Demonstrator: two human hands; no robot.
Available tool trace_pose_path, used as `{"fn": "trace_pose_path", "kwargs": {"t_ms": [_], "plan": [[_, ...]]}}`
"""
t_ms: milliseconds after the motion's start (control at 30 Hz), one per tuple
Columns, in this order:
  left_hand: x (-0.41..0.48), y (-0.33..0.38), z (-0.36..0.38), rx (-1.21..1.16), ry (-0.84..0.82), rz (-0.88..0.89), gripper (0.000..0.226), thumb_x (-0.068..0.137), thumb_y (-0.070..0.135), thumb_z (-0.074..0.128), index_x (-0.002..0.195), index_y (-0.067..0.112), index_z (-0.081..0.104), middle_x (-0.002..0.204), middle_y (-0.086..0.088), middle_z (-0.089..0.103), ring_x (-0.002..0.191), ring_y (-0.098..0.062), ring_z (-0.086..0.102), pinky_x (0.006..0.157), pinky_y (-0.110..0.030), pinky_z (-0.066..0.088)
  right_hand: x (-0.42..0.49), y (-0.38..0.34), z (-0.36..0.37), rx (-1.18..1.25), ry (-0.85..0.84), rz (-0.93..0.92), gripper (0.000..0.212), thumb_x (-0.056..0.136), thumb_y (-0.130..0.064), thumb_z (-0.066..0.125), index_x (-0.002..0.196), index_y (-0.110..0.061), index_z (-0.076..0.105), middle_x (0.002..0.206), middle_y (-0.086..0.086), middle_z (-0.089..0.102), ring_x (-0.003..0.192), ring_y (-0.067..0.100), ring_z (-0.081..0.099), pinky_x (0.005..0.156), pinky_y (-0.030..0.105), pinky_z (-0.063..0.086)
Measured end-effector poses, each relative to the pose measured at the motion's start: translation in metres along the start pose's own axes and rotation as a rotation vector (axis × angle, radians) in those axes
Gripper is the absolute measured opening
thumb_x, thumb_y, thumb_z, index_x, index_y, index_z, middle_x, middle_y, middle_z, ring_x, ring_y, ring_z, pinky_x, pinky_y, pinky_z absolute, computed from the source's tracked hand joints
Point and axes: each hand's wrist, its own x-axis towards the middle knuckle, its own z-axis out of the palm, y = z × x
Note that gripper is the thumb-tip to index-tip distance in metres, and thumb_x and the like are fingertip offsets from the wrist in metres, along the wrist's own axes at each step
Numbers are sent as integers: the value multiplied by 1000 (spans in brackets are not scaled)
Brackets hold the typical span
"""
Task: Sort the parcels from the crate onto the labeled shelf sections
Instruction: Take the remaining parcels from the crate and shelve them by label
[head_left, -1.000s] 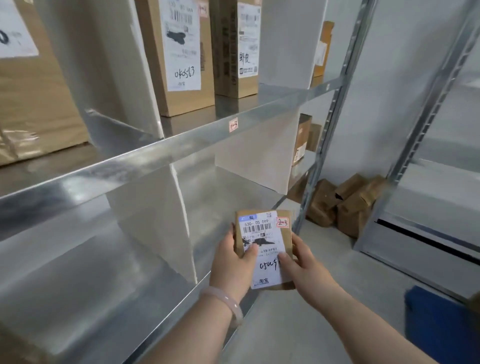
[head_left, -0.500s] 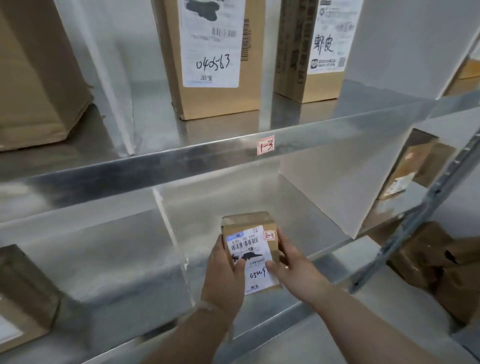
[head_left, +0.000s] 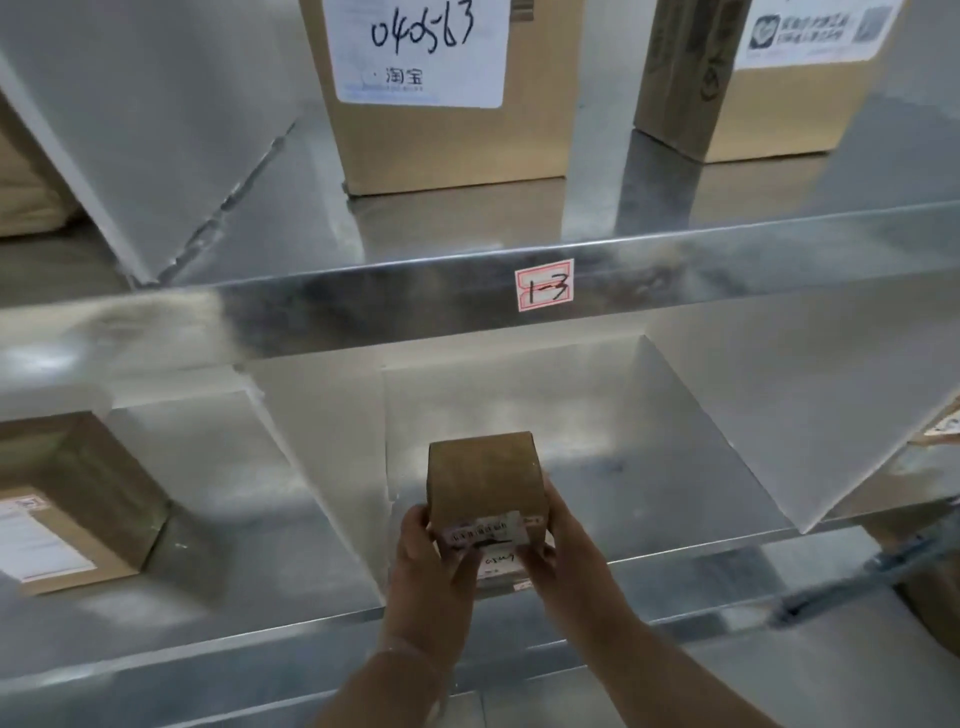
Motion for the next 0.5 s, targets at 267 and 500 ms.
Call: {"fn": "trace_pose_path", "kwargs": {"t_ms": [267,500], "plan": [[14,-8,13,55,-1,-179,28,91,3,51,85,28,41,84,4,62,82,-22,60,76,-37,51,23,3,-2,56,0,-7,64,91,-15,64,129,-56,32,115,-43,55,106,-13,58,85,14,51],[36,1,18,21,5,-244,24,95,13,48,92,37,45,86,9,64,83,-14,62,79,-39,55,50,12,-1,83,-25,3,68,89,-10,63,133,-55,36,118,-35,57,111,-12,55,81,10,49]]}}
